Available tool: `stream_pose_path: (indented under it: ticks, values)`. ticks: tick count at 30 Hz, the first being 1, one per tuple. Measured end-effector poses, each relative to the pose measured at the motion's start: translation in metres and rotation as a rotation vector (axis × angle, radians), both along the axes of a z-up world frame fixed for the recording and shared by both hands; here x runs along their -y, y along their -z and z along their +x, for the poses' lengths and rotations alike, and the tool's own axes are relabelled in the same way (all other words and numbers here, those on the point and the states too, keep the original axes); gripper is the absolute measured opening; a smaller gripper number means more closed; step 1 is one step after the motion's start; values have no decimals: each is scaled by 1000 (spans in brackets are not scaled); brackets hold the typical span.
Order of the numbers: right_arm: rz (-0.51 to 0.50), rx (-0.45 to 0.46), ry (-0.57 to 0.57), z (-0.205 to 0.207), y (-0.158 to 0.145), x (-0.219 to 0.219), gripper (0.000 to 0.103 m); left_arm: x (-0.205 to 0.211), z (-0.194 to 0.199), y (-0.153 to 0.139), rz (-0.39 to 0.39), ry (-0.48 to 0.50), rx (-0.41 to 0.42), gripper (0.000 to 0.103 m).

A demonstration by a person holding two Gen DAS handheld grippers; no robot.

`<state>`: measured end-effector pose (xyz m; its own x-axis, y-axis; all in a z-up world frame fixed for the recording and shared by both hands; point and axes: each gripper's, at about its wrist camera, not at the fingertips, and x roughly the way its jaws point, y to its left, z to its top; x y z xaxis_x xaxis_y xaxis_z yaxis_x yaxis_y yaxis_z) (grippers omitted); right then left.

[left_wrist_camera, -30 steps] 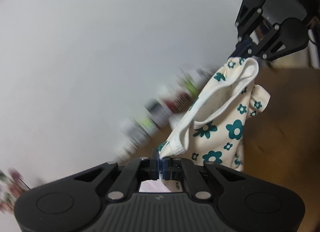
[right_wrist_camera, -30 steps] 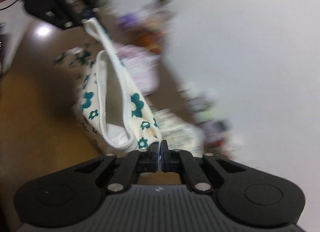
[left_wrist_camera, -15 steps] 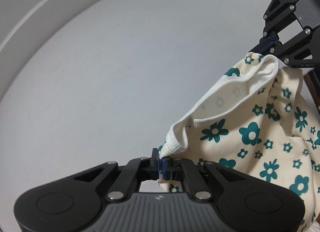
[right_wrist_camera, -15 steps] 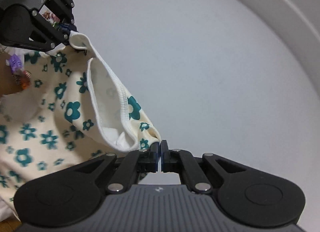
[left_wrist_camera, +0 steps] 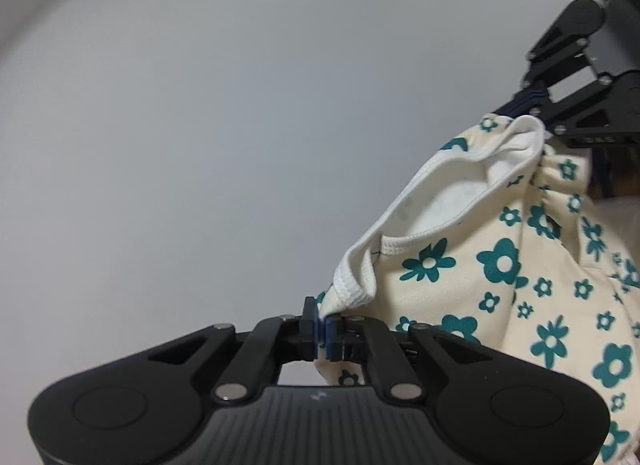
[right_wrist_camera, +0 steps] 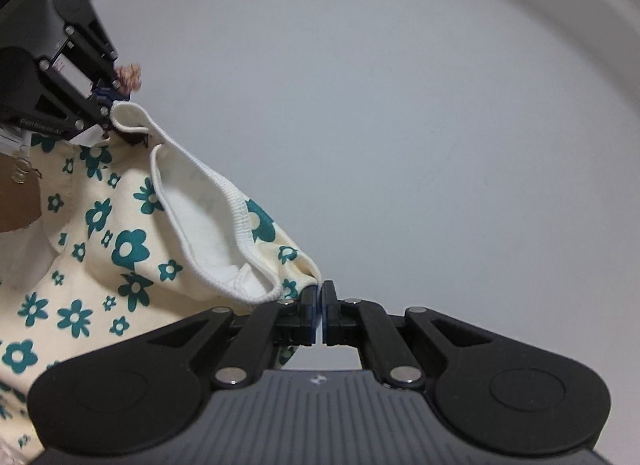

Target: Fold clothes

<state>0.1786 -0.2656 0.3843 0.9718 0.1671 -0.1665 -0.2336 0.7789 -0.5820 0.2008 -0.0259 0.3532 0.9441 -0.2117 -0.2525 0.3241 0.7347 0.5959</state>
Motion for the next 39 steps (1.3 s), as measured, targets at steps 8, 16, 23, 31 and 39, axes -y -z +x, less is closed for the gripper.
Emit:
stream_pose_path:
  ticks: [8,16,23,31,39]
  values:
    - [122,-456,71,217,192,10,2,26,266,219,-91,-161,-565,3]
    - [282,-717,142,358,378,13,3,-1,376,371,-231,-264,-753,9]
    - [497,-664,185,379,391,53,57,-15,397,343,-344,-256,-659,51]
    - [478,-715,98,348,368,61,57,20,353,338,-47,-79,-761,52]
    - [357,-762,170,357,386,29,4,23,355,363,-16,-209,-723,5]
